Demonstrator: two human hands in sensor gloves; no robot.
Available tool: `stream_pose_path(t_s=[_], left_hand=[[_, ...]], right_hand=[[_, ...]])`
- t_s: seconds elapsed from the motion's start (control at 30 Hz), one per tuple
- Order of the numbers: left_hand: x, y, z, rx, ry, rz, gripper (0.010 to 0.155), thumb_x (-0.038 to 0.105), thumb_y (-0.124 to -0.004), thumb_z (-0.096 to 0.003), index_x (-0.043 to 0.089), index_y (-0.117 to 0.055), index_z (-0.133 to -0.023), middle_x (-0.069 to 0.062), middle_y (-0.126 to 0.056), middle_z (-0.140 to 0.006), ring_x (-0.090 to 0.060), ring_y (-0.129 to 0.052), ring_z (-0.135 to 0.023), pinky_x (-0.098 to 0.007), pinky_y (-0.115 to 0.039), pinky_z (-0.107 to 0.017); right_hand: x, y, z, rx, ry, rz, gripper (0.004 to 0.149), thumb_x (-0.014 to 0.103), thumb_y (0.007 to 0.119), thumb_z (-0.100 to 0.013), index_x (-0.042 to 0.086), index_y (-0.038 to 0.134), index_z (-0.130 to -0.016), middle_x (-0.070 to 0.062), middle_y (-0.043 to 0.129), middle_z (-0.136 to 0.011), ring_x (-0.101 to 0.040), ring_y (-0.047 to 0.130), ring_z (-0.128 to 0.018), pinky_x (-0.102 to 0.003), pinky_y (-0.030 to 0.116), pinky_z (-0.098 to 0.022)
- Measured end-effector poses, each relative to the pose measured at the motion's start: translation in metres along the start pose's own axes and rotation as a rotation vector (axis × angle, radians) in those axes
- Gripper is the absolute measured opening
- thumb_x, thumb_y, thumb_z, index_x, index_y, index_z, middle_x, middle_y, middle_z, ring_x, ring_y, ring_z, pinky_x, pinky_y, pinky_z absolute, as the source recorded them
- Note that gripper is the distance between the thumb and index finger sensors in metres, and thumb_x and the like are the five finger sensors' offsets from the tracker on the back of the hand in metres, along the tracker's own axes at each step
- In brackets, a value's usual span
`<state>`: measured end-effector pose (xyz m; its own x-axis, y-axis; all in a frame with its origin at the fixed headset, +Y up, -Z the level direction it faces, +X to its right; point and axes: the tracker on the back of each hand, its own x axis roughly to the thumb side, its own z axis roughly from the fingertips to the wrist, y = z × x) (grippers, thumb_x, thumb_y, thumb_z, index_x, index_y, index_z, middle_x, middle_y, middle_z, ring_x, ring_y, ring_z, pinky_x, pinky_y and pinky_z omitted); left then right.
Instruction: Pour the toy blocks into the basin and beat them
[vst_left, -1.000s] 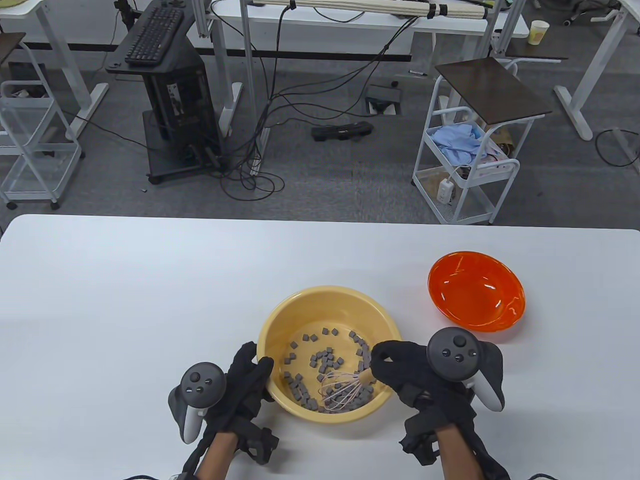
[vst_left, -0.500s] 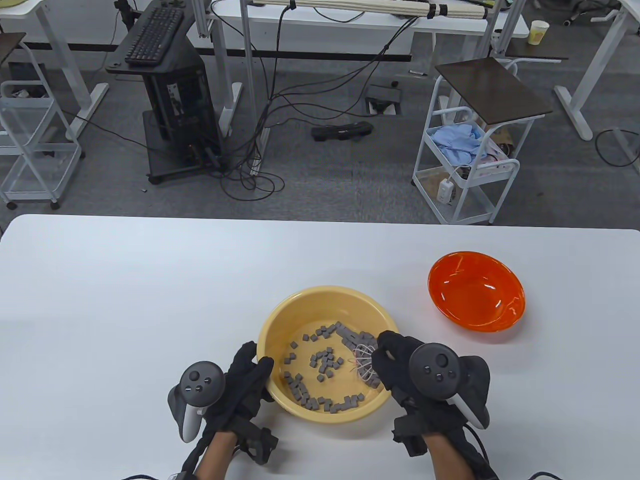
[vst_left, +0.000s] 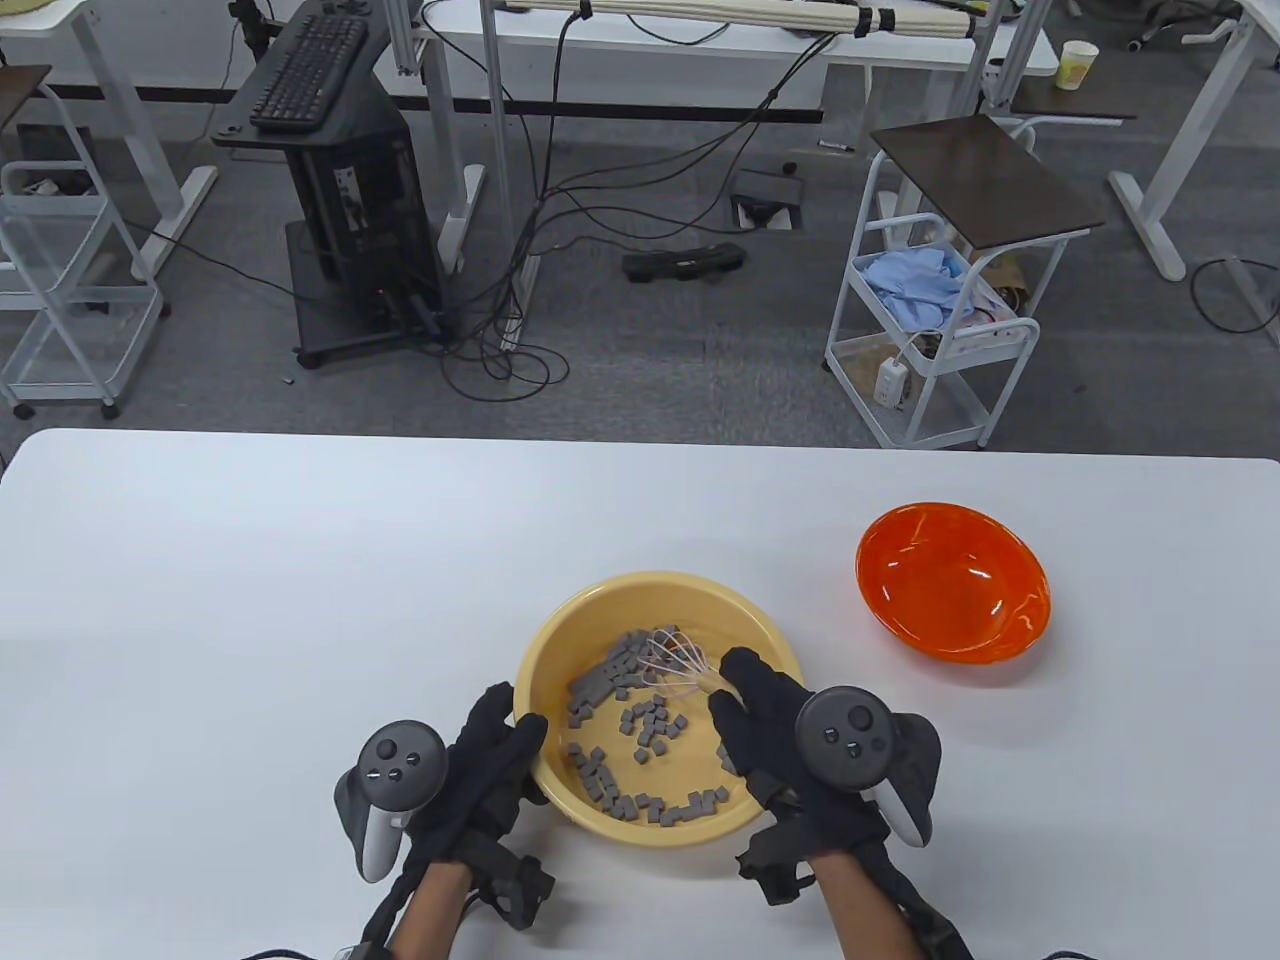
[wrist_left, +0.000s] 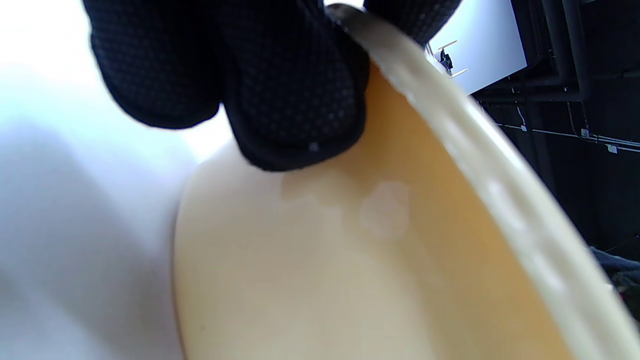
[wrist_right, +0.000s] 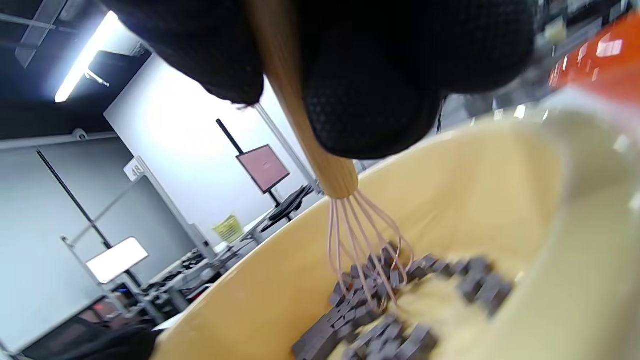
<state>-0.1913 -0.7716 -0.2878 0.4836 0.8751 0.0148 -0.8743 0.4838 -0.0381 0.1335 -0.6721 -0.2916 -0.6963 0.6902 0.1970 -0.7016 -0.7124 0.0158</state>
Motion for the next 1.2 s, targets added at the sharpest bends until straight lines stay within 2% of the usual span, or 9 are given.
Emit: stream_pose_path(t_s=[0.07,0.27,0.47,0.57,0.77,0.87,1.2], left_hand=[[0.000,0.000,0.000,0.000,0.000,-0.001,0.067,0.035,-0.067,-0.0685,-0.014,-0.047,-0.109,-0.010,-0.094,-0.063,-0.007,-0.106,-0.040,-0.044,-0.091,-0.046],[0.000,0.000,0.000,-0.001,-0.001,0.003,0.067,0.035,-0.067,-0.0685,-0.014,-0.047,-0.109,-0.010,-0.094,-0.064,-0.007,-0.106,-0.041,-0.044,-0.091,-0.046],[0.000,0.000,0.000,0.004,0.000,-0.004,0.067,0.035,-0.067,-0.0685,-0.015,-0.047,-0.109,-0.010,-0.094,-0.064,-0.007,-0.106,-0.041,-0.044,-0.091,-0.046],[0.000,0.000,0.001,0.009,0.000,-0.009,0.067,0.035,-0.067,-0.0686,-0.014,-0.046,-0.109,-0.010,-0.094,-0.064,-0.007,-0.106,-0.042,-0.044,-0.091,-0.046],[0.000,-0.001,0.001,0.019,0.000,-0.018,0.067,0.035,-0.067,-0.0687,-0.015,-0.047,-0.109,-0.009,-0.094,-0.064,-0.007,-0.106,-0.041,-0.044,-0.092,-0.046],[0.000,-0.002,0.002,0.028,0.002,-0.024,0.067,0.035,-0.066,-0.0688,-0.014,-0.047,-0.109,-0.009,-0.094,-0.064,-0.006,-0.106,-0.041,-0.044,-0.092,-0.046],[0.000,-0.002,0.002,0.032,0.003,-0.025,0.067,0.035,-0.067,-0.0687,-0.014,-0.046,-0.109,-0.010,-0.094,-0.065,-0.008,-0.106,-0.042,-0.045,-0.091,-0.046]], right_hand=[[-0.002,0.005,-0.002,0.022,-0.014,-0.094,0.052,0.026,0.083,-0.064,-0.003,0.065,-0.104,-0.034,0.083,-0.077,-0.034,0.096,-0.042,-0.044,0.082,-0.036],[0.002,0.015,-0.004,0.131,-0.041,-0.179,0.053,0.026,0.085,-0.062,-0.003,0.067,-0.102,-0.032,0.086,-0.075,-0.032,0.098,-0.040,-0.042,0.083,-0.035],[0.005,0.008,-0.004,0.202,-0.059,-0.296,0.054,0.026,0.090,-0.060,-0.004,0.070,-0.100,-0.029,0.088,-0.067,-0.026,0.097,-0.035,-0.040,0.084,-0.032],[0.004,0.004,-0.004,0.207,-0.055,-0.324,0.053,0.027,0.089,-0.061,-0.005,0.071,-0.098,-0.028,0.088,-0.064,-0.024,0.096,-0.032,-0.040,0.083,-0.031],[0.005,-0.011,-0.002,0.156,-0.072,-0.193,0.049,0.034,0.080,-0.065,-0.003,0.072,-0.096,-0.019,0.087,-0.057,-0.018,0.090,-0.027,-0.040,0.082,-0.030],[0.007,-0.021,0.002,0.052,-0.059,-0.099,0.046,0.037,0.082,-0.064,0.000,0.078,-0.090,-0.016,0.088,-0.050,-0.016,0.088,-0.022,-0.039,0.082,-0.027],[0.019,-0.042,0.012,-0.072,-0.051,0.125,0.041,0.037,0.086,-0.062,0.006,0.082,-0.088,-0.016,0.088,-0.048,-0.017,0.088,-0.021,-0.040,0.082,-0.027]])
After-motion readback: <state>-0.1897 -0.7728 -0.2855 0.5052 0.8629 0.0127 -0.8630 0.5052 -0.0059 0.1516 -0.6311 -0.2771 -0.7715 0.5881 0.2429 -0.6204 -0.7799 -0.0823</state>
